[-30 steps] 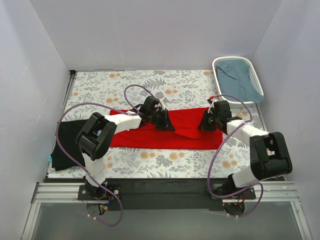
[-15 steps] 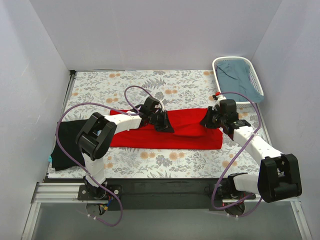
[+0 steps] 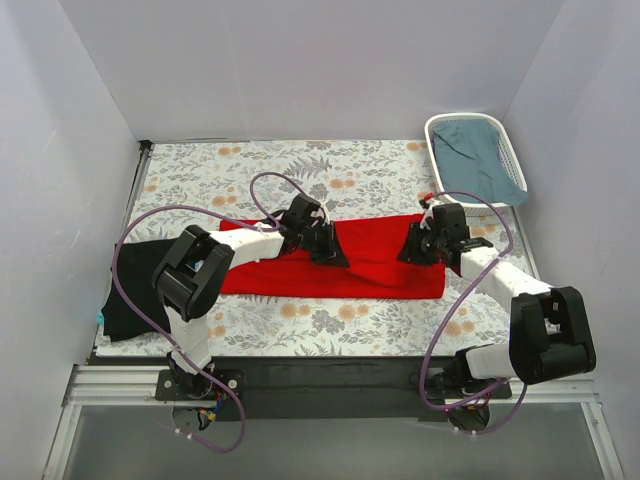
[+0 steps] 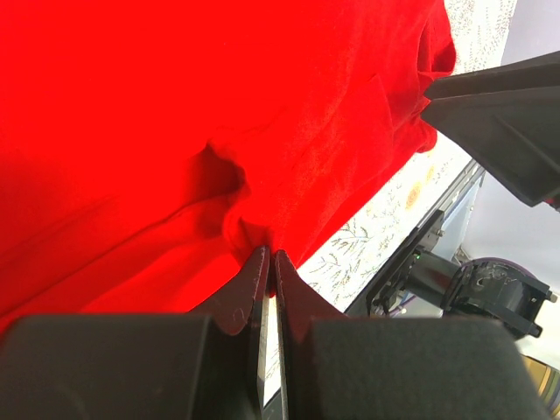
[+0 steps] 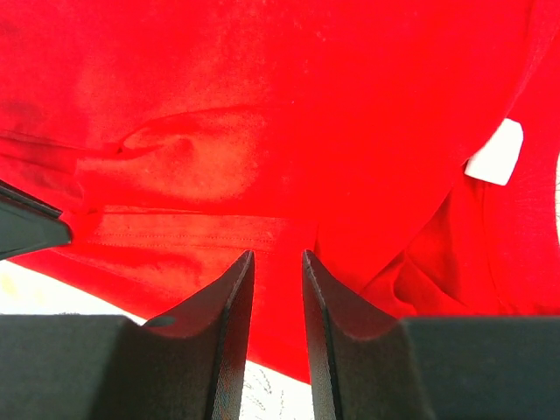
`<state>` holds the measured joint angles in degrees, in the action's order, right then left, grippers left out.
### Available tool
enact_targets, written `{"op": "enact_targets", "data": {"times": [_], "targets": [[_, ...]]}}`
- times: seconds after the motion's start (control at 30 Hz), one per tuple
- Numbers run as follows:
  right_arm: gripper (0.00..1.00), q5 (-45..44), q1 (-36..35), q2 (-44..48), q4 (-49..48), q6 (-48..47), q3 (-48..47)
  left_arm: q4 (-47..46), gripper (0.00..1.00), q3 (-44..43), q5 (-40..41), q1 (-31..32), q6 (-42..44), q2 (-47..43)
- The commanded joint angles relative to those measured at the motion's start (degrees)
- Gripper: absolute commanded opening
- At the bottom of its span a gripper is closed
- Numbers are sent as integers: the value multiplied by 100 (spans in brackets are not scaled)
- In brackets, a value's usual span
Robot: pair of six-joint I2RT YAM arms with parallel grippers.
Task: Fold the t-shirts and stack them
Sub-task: Fold the tshirt
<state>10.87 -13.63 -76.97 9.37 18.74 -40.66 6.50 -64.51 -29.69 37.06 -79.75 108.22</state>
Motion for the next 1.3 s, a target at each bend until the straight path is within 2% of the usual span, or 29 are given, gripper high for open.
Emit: {"op": "enact_targets", "data": {"times": [0.0, 0.53, 0.6, 0.63, 0.83, 1.27], "targets": [[35, 99, -35, -99, -49, -125, -3, 62, 0, -27, -116, 38, 12, -188], [35, 152, -123, -468, -357, -90, 340, 132, 0, 70, -54, 100, -6, -161], [30, 187, -131, -398, -365, -73, 366, 176, 0, 70, -37, 100, 3, -170], [23, 213, -131, -363, -365, -38, 375, 185, 0, 70, -10, 109, 12, -170], [1, 415, -131, -29, -269, 15, 349, 307, 0, 9, 25, 126, 47, -161], [1, 179, -131, 1017, 557, -11, 146, 589, 3, -97, 104, 179, 161, -188]]}}
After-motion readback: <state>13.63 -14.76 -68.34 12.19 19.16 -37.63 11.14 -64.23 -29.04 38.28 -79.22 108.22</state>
